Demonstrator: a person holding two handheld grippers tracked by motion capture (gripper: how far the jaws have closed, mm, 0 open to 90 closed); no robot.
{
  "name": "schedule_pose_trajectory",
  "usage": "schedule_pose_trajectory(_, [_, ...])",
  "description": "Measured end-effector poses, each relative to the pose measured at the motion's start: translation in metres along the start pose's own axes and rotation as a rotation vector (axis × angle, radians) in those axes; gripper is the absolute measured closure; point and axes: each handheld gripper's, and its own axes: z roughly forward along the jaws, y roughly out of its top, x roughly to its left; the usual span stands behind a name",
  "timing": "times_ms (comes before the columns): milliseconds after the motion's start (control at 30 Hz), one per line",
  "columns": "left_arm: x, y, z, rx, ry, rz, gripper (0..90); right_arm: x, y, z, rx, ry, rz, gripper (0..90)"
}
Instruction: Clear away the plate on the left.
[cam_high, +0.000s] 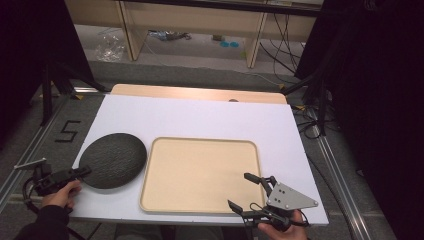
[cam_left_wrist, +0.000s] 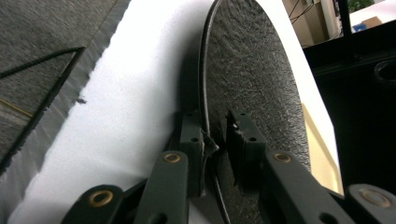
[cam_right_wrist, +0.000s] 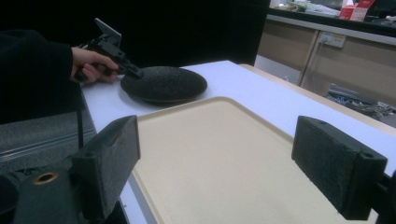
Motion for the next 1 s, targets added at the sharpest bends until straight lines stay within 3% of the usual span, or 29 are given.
schedule_pose_trajectory(133, [0.002,0.002,-0.002,-0.006,-0.047,-0.029,81.3,0.000,0.000,0.000,0.005,-0.001,-0.001,16.5])
schedule_pose_trajectory(200, [-0.001,0.003,-0.004,-0.015,-0.076,-0.021,83.4,0.000,0.000,0.000,-0.003,0.002,0.001,16.5])
schedule_pose_trajectory(267, [-0.006,0.004,-0.005,-0.029,-0.082,-0.003,84.7,0.000,0.000,0.000,-0.003,-0.001,-0.001,16.5])
schedule_pose_trajectory(333, [-0.007,0.004,-0.006,-0.039,-0.091,-0.022,85.8,0.000,0.000,0.000,0.002,0.000,-0.002,16.7])
schedule_pose_trajectory(400, [-0.008,0.002,-0.005,-0.049,-0.065,-0.026,86.1,0.000,0.000,0.000,-0.012,0.003,0.002,16.8])
schedule_pose_trajectory(433, [-0.007,0.001,-0.006,-0.056,-0.094,-0.038,86.3,0.000,0.000,0.001,-0.017,0.003,0.001,16.8])
schedule_pose_trajectory(533, [-0.004,-0.001,-0.005,-0.065,-0.068,-0.081,86.3,0.000,0.000,0.000,0.000,-0.001,0.001,16.8])
schedule_pose_trajectory(567, [-0.002,-0.002,-0.005,-0.069,-0.094,-0.093,86.3,-0.001,0.000,0.000,-0.008,0.002,0.002,16.8])
schedule_pose_trajectory(633, [-0.004,-0.003,-0.005,-0.077,-0.073,-0.099,86.4,0.000,0.000,0.000,-0.008,0.001,-0.001,16.8])
schedule_pose_trajectory(667, [-0.004,-0.003,-0.005,-0.080,-0.095,-0.096,86.5,0.000,0.000,0.000,0.003,0.002,-0.002,16.8])
schedule_pose_trajectory(700, [-0.006,-0.003,-0.006,-0.084,-0.073,-0.091,86.4,0.000,0.000,0.000,0.003,0.000,-0.002,16.8])
schedule_pose_trajectory(733, [-0.006,-0.003,-0.006,-0.087,-0.094,-0.087,86.5,0.000,0.000,0.000,0.001,0.000,0.001,16.7])
schedule_pose_trajectory(900, [-0.005,-0.001,-0.005,-0.089,-0.103,-0.078,86.6,0.000,0.000,0.000,0.003,0.001,-0.001,16.7])
schedule_pose_trajectory(1000, [-0.009,0.001,-0.007,-0.098,-0.082,-0.056,86.3,0.000,0.000,0.000,-0.012,0.005,0.000,16.6])
